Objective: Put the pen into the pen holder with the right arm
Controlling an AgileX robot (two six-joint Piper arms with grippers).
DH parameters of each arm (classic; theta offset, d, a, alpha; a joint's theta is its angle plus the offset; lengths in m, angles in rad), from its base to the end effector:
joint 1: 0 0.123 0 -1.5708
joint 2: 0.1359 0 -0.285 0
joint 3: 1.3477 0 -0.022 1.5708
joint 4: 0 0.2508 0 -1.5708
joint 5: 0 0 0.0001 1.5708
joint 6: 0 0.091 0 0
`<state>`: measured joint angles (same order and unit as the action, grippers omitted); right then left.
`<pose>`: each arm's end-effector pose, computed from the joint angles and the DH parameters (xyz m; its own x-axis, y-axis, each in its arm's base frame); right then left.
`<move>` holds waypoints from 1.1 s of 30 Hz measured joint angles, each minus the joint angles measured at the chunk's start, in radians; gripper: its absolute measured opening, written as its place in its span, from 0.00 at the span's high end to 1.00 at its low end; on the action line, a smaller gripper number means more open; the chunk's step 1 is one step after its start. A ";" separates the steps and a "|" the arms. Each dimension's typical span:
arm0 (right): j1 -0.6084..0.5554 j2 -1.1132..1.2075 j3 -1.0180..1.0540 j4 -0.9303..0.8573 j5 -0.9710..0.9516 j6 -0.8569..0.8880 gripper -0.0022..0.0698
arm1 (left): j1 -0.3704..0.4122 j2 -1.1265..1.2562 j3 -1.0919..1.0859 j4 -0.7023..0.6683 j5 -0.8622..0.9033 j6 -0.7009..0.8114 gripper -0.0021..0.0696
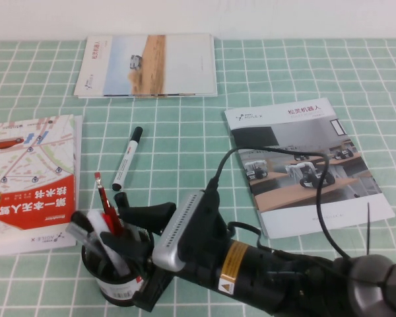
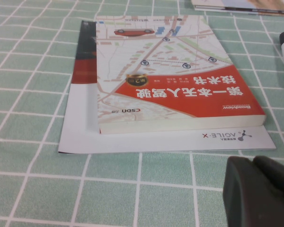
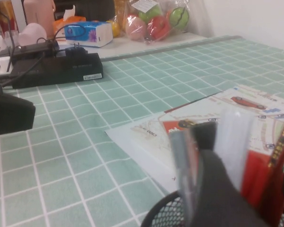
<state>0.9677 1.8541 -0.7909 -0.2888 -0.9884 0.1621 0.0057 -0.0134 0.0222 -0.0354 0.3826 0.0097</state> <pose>0.1882 0.3113 0.1872 -0.0042 -0.0059 -1.0000 -0.9349 0.3550 0.0018 0.0522 -0.0009 0.1721 -0.2994 -0.0248 -0.9538 0.0000 0.9997 -0.0260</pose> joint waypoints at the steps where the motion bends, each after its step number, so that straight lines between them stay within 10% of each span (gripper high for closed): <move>1: 0.000 -0.007 0.007 0.000 0.002 0.000 0.56 | 0.000 0.000 0.000 0.000 0.000 0.000 0.98; 10: 0.000 -0.245 0.128 0.004 0.190 0.000 0.55 | 0.000 0.000 0.000 0.000 0.000 0.000 0.98; 19: 0.000 -0.654 0.227 0.004 0.647 0.000 0.96 | 0.000 0.000 0.000 0.000 0.000 0.000 0.98; 33: 0.000 -1.071 0.320 0.020 1.231 0.004 0.99 | 0.000 0.000 0.000 0.000 0.000 0.000 0.98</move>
<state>0.9677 0.7828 -0.4714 -0.2691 0.2426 0.1658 0.0057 -0.0134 0.0222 -0.0354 0.3826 0.0097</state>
